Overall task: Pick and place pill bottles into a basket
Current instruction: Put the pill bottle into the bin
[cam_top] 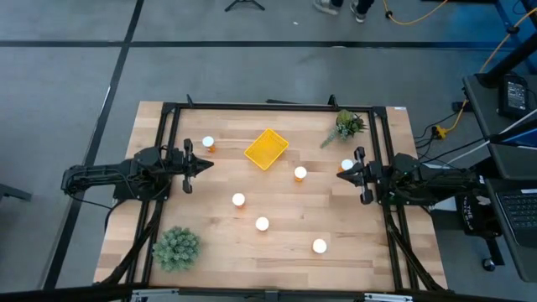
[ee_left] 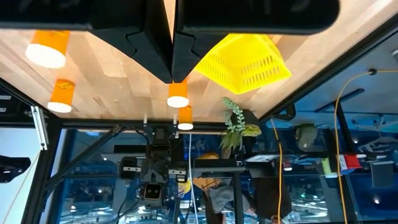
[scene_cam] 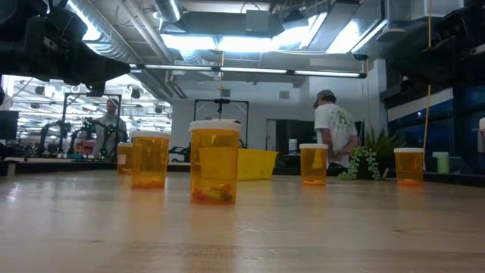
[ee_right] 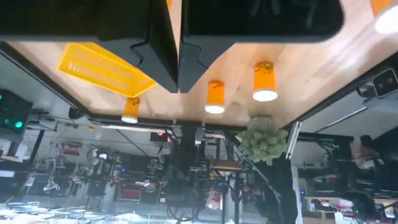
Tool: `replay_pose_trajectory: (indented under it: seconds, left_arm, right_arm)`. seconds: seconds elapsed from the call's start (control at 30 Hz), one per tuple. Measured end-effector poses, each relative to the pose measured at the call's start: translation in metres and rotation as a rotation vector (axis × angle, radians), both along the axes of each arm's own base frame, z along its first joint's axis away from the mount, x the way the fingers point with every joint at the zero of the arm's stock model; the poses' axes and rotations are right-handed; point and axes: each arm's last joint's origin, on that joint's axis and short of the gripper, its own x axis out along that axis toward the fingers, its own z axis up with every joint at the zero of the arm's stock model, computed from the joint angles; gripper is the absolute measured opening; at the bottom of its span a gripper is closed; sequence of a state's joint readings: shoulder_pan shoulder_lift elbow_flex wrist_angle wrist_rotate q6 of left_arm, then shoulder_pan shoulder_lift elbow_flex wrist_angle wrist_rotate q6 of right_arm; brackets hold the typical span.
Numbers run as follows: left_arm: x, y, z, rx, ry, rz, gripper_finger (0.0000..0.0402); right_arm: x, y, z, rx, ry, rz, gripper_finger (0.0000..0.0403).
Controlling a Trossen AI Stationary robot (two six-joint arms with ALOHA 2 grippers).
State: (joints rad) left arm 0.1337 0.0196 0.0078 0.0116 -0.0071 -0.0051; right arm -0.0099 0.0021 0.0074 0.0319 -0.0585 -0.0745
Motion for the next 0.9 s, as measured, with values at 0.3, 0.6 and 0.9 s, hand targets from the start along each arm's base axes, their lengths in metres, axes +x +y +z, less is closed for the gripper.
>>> replay_pose_trajectory:
  seconds: [0.3, 0.6, 0.9]
  left_arm:
    - [0.0, 0.0, 0.0, 0.0, 0.0, 0.0, 0.0006]
    - [-0.001, 0.001, 0.005, -0.026, -0.025, 0.033, 0.0003]
    - [0.001, 0.002, 0.006, 0.001, -0.002, 0.073, 0.0002]
  right_arm:
    - [-0.001, -0.004, 0.008, 0.105, -0.089, -0.118, 0.0017]
    - [0.002, -0.007, 0.006, 0.186, -0.064, -0.23, 0.0017]
    - [0.006, -0.007, 0.008, 0.234, -0.013, -0.233, 0.0017]
